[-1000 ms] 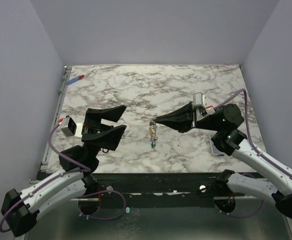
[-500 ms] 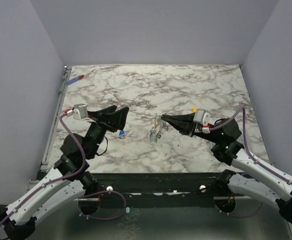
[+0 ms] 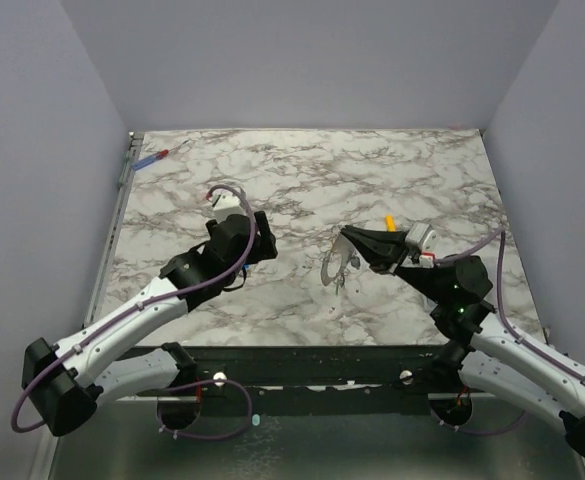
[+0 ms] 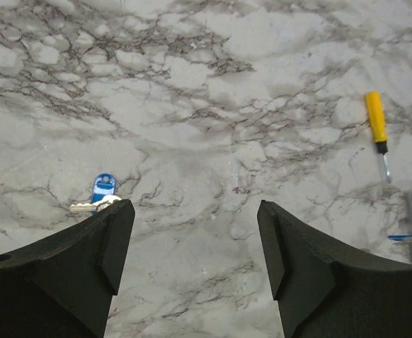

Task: Put the keys on the keyring

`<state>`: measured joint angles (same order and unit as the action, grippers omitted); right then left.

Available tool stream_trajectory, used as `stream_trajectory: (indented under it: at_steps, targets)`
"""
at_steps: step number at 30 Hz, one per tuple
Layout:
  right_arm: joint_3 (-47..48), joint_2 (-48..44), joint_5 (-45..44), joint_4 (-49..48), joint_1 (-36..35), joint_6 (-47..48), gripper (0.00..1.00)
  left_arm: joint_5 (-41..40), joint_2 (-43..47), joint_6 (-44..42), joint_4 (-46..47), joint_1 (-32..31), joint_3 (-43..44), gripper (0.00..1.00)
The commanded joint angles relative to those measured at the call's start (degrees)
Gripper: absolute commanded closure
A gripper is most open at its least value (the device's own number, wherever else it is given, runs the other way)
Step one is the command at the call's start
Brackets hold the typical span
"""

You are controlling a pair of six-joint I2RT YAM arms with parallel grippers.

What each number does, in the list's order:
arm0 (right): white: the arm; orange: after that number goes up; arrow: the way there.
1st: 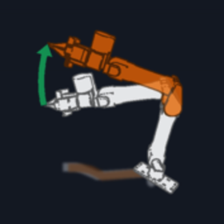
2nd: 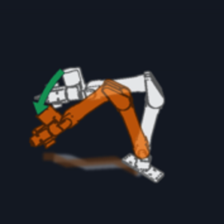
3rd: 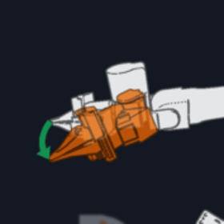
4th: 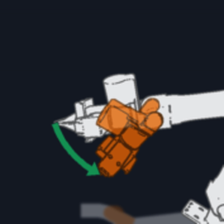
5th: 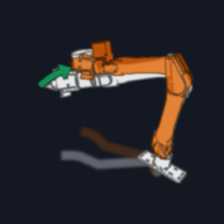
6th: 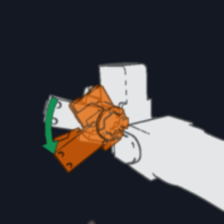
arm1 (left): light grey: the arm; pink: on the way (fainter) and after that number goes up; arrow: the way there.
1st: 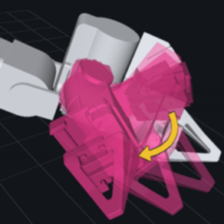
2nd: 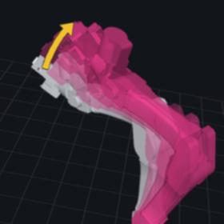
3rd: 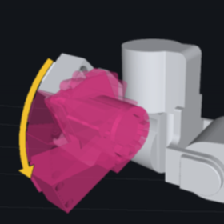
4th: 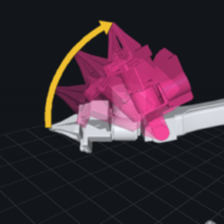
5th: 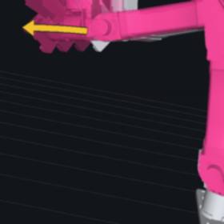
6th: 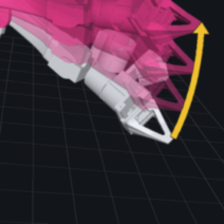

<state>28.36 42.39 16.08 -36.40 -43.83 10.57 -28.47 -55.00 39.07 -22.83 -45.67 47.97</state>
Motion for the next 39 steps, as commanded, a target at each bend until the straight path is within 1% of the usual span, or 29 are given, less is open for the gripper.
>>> stream_trajectory:
  at_steps: [1, 2, 4, 6, 8, 10, 11, 13, 15, 17, 20, 22, 26, 32, 36, 38, 39]
  targets:
    - [-1.07, -2.99, -5.32, -3.11, -0.37, -8.04, 0.99, 8.45, -6.09, -2.37, -8.64, 3.05, 3.56, 0.23]
    - [-1.45, -3.58, -5.77, -3.02, -0.33, -9.91, 0.99, 10.59, -7.09, -3.16, -8.83, 4.15, 3.66, 0.24]
    - [-2.64, -5.54, -8.55, -3.18, -0.36, -17.56, 0.99, 14.88, -8.44, -4.40, -8.90, 7.20, 3.50, 0.25]
    - [-5.02, -7.60, -11.16, -5.61, -0.31, -23.73, 0.99, 17.86, -9.53, -5.55, -8.90, 10.18, 3.26, 0.27]
    - [-9.57, -10.12, -15.03, -10.96, -0.37, -30.35, 0.99, 19.09, -10.53, -6.61, -8.90, 12.57, 2.68, 0.30]
    - [-13.87, -11.75, -17.18, -18.88, -0.34, -34.74, 0.99, 19.56, -11.30, -7.44, -8.34, 14.02, 2.07, 0.32]
    - [-15.12, -11.96, -17.15, -21.88, -0.32, -35.76, 0.99, 19.65, -11.86, -8.03, -7.96, 14.49, 1.83, 0.34]
    - [-15.48, -12.02, -15.08, -23.68, -0.36, -35.93, 0.99, 20.27, -13.36, -9.73, -6.97, 14.84, 1.38, 0.34]
    - [-14.57, -12.38, -12.70, -22.11, -0.30, -35.21, 0.99, 20.57, -15.63, -11.21, -6.45, 15.35, 1.40, 0.36]
    - [-13.26, -12.80, -10.86, -19.66, -0.32, -34.31, 0.99, 20.91, -18.06, -12.23, -6.40, 16.17, 1.78, 0.42]
    - [-10.83, -13.63, -8.64, -13.90, -0.35, -33.21, 0.99, 21.30, -20.79, -11.24, -6.48, 17.27, 2.13, 0.46]
    - [-10.00, -14.49, -7.47, -10.94, -0.31, -32.32, 0.99, 20.87, -22.32, -8.19, -6.59, 17.61, 2.07, 0.49]
    - [-9.47, -16.11, -6.57, -7.34, -0.37, -30.81, 0.99, 16.79, -25.43, 3.19, -10.31, 17.63, 2.61, 0.49]
    - [-9.33, -17.23, -5.35, -4.96, -0.35, -29.35, 0.99, 10.17, -23.09, 20.98, -10.07, 17.54, -0.60, 0.47]
    - [-8.99, -17.66, -4.43, -3.57, -0.35, -28.72, 0.99, 6.79, -21.92, 27.87, -9.47, 17.53, -1.55, 0.47]
    - [-8.85, -18.22, -4.10, -2.78, -0.36, -28.32, 0.99, 5.20, -21.80, 31.04, -10.00, 17.48, -1.80, 0.53]
    - [-8.77, -18.53, -4.10, -2.34, -0.35, -28.06, 0.99, 4.82, -21.79, 32.58, -10.19, 17.51, -1.99, 0.54]
